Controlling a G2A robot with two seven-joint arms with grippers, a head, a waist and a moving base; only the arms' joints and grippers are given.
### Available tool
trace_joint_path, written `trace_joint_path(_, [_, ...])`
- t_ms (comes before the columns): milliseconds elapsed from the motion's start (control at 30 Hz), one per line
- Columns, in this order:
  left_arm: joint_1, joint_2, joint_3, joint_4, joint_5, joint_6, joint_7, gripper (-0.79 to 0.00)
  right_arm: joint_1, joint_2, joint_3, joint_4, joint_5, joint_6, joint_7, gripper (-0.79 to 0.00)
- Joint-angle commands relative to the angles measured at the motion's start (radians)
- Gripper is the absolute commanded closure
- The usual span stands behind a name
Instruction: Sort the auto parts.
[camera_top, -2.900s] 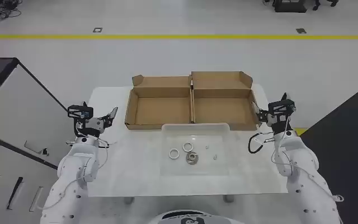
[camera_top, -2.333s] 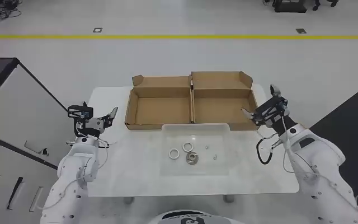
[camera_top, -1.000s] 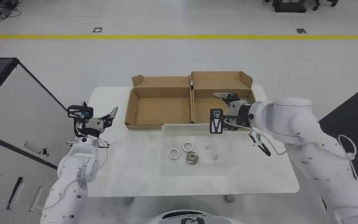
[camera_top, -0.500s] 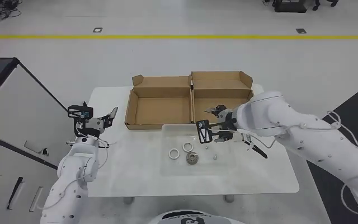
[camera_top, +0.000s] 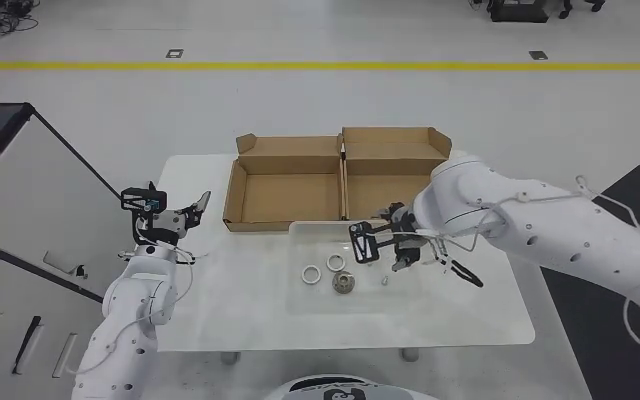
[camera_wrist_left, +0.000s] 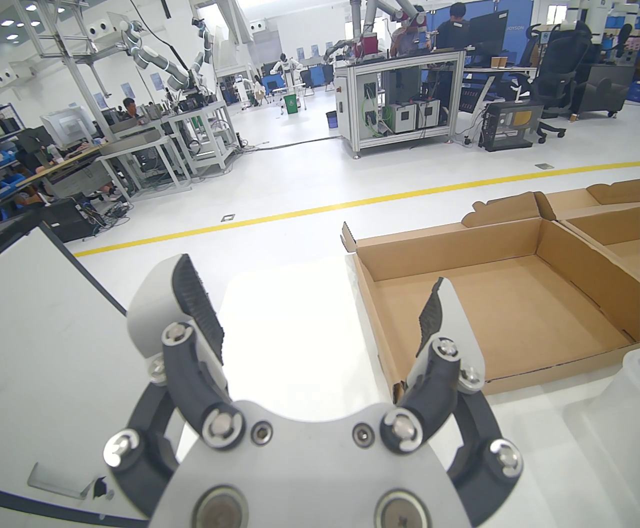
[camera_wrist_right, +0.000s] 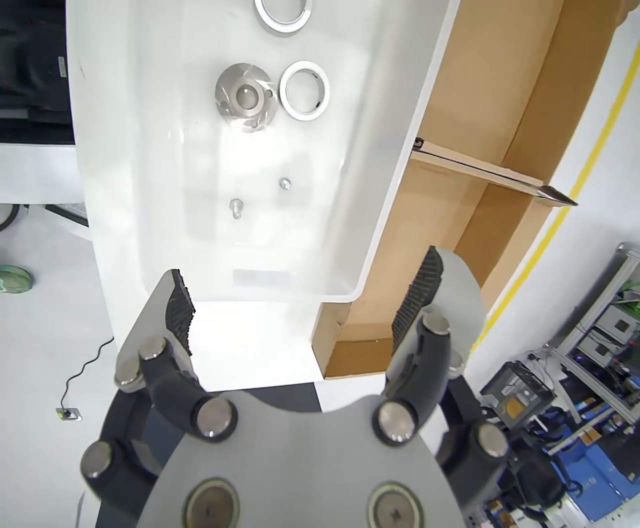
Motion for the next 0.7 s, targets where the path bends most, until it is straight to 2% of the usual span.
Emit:
trace_joint_path(0, [0.000, 0.000, 0.000, 0.000, 0.000, 0.000, 0.000, -0.785, -0.011, -0.006, 0.000, 0.010, -0.005, 0.004, 0.004, -0.785])
trace_joint_path(667, [0.000, 0.000, 0.000, 0.000, 0.000, 0.000, 0.000, -0.785, -0.105, -0.102, 0.000, 0.146, -0.029, 0.034, 0.033, -0.785])
